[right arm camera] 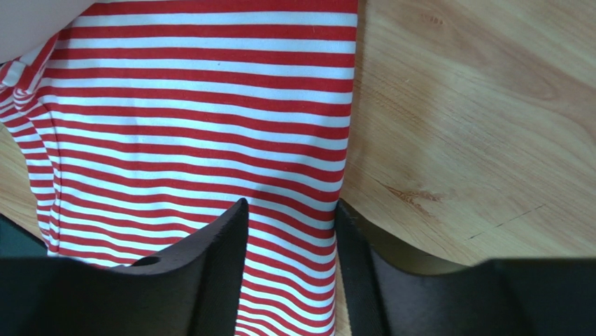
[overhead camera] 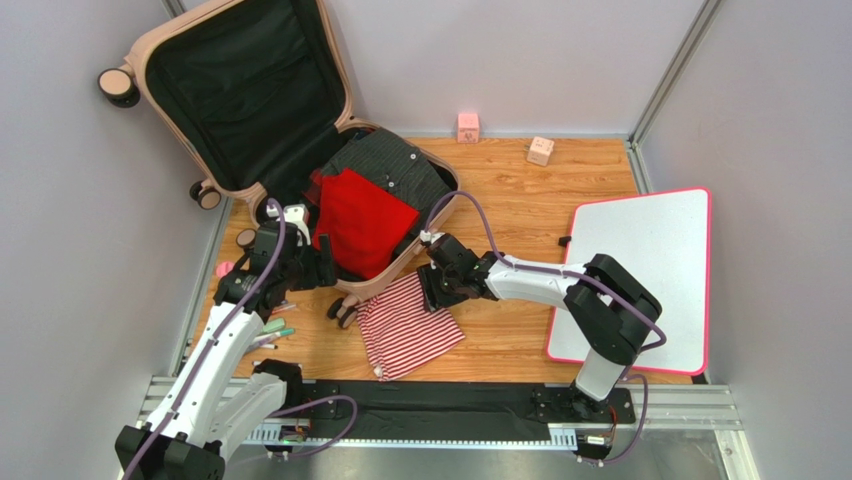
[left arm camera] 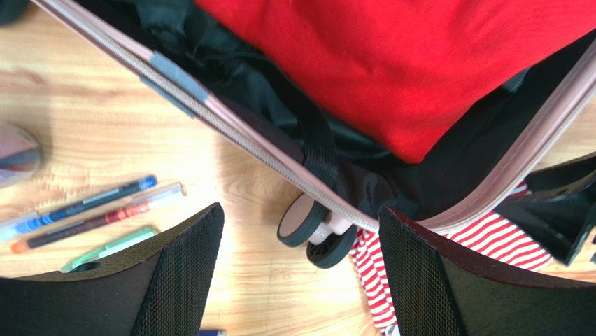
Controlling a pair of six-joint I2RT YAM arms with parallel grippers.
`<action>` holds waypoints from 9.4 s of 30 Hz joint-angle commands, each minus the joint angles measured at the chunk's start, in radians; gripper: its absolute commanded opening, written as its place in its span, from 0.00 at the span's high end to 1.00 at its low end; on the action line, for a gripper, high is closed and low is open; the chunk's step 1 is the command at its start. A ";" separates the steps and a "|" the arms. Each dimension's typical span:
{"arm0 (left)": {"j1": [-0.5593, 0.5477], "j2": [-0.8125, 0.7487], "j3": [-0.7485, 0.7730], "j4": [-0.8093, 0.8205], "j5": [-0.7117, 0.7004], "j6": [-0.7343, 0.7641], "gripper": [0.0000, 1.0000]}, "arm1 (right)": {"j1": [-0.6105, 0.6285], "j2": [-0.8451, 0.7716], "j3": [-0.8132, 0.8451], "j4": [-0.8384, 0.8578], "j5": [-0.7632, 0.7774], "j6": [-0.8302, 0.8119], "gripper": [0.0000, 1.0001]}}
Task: Pack the luggage
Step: Move the clothes to the corner of the board, then pick up the clothes from the corner of the board, then place the clothes in the luggage, then close the luggage at the corner of the board.
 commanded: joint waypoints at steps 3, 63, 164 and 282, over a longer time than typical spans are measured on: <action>0.002 -0.029 -0.028 0.003 0.017 0.001 0.16 | 0.003 0.036 0.051 -0.038 0.059 -0.002 0.87; -0.487 0.544 0.271 0.285 0.043 -0.065 0.13 | -0.293 -0.407 -0.304 -0.377 0.401 0.308 1.00; -0.496 0.379 0.371 0.316 -0.080 0.075 1.00 | -0.173 -0.510 0.249 -0.302 0.337 0.164 1.00; 0.754 0.566 0.638 0.313 -0.213 0.003 0.71 | -0.379 -0.229 0.281 -0.297 0.179 0.001 0.21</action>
